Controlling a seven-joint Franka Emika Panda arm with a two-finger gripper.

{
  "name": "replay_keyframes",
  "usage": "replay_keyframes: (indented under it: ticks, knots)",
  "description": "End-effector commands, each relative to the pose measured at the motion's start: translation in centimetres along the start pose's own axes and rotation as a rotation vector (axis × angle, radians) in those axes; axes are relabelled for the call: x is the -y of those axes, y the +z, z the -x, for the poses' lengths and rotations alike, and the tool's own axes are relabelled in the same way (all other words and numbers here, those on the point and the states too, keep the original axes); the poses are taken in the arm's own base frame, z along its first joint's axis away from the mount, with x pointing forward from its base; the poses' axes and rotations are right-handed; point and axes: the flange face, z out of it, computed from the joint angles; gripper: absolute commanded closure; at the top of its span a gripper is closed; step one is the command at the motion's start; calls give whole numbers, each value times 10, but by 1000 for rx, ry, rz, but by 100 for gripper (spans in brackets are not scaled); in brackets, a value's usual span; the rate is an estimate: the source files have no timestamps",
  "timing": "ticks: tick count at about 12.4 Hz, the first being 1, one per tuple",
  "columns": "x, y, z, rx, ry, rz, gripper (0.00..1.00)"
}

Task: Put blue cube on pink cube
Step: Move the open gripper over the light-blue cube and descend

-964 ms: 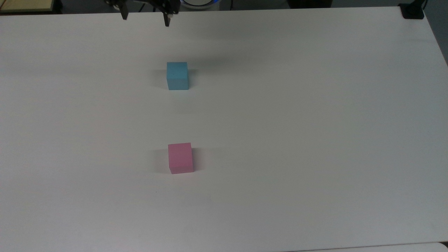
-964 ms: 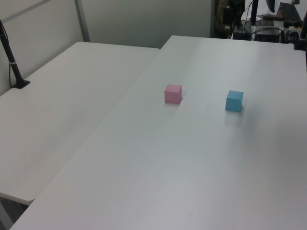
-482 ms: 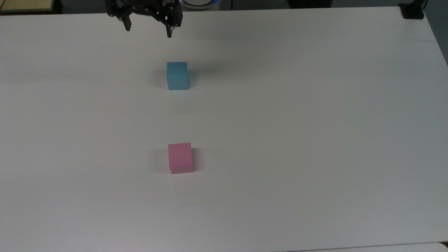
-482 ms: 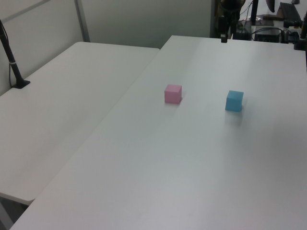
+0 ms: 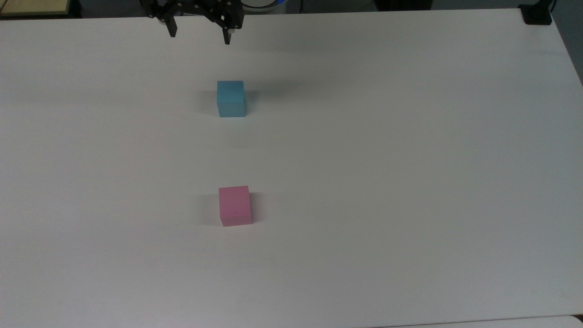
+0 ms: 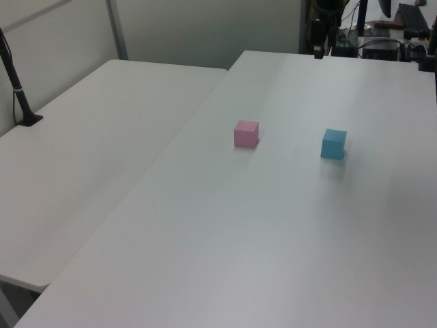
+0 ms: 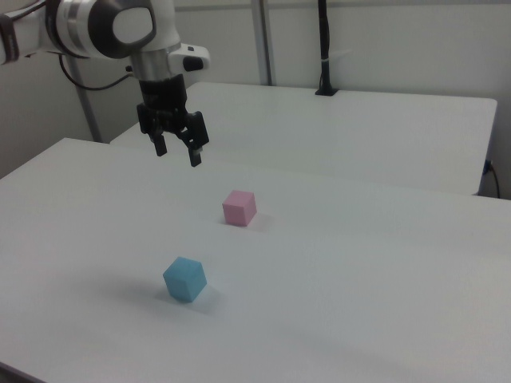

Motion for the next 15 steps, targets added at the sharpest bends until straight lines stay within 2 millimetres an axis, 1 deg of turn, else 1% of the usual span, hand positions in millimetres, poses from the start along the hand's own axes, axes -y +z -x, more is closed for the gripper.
replay_keyframes:
  ticks: [1, 2, 5, 6, 7, 8, 10, 13, 15]
  knots:
    - [14, -2, 11, -12, -25, -34, 0]
    - [15, -2, 9, -27, -22, -51, 0]
    - [17, 35, 3, -45, -20, -59, 0]
    - [22, 54, 6, -13, -48, -57, 0]
    - [31, 63, 8, -5, -81, -56, 0]
    - [31, 67, 9, 1, -79, -56, 0]
    - [31, 91, 13, 30, -94, -53, 0]
    - [35, 134, 21, 43, -117, -41, 0]
    - [34, 152, 29, 73, -136, -41, 0]
